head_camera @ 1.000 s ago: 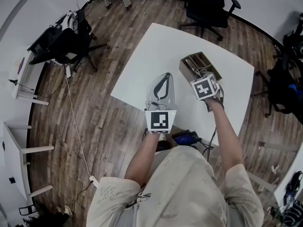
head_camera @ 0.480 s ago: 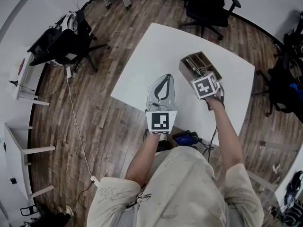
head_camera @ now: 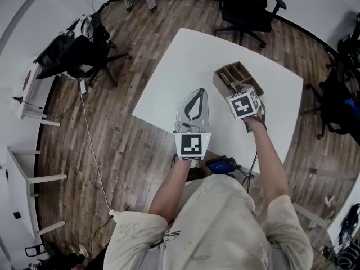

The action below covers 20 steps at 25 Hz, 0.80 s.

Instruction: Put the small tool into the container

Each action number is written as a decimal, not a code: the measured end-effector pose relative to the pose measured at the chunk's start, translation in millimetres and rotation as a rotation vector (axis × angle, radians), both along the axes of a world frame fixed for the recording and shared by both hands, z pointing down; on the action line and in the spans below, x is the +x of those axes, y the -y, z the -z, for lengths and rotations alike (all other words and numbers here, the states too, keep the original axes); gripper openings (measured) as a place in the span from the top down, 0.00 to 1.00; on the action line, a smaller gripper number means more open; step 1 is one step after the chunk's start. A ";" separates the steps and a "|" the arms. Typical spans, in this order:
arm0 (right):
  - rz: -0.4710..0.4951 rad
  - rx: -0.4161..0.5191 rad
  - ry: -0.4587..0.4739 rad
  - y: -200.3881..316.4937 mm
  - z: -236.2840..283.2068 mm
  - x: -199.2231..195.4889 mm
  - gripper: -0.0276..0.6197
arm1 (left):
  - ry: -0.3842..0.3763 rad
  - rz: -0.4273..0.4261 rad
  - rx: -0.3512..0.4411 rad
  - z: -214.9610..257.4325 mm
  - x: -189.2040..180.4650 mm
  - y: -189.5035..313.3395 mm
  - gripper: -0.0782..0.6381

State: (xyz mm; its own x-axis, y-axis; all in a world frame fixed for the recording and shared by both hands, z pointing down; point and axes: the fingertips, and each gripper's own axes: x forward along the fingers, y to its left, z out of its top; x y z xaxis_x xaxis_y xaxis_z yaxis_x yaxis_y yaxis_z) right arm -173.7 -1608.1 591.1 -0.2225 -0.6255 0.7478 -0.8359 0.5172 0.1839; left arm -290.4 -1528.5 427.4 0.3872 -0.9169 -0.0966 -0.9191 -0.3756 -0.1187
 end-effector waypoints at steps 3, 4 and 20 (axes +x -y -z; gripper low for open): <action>0.001 0.005 0.005 0.1 4.6 0.2 0.76 | 0.008 0.004 0.002 3.5 -0.8 1.6 0.88; 0.002 0.004 0.007 -0.7 4.3 0.6 0.76 | 0.010 0.005 0.003 4.0 -1.0 1.7 0.88; -0.016 0.073 0.087 -6.5 26.4 -0.7 0.71 | -0.001 -0.008 -0.002 11.6 0.9 0.8 0.88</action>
State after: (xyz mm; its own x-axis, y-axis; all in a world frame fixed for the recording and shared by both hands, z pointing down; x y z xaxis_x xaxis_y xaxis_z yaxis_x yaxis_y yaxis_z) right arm -174.4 -1601.6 564.7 -0.2742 -0.6815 0.6785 -0.8585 0.4914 0.1466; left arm -289.5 -1529.3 415.8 0.3942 -0.9141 -0.0952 -0.9163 -0.3830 -0.1171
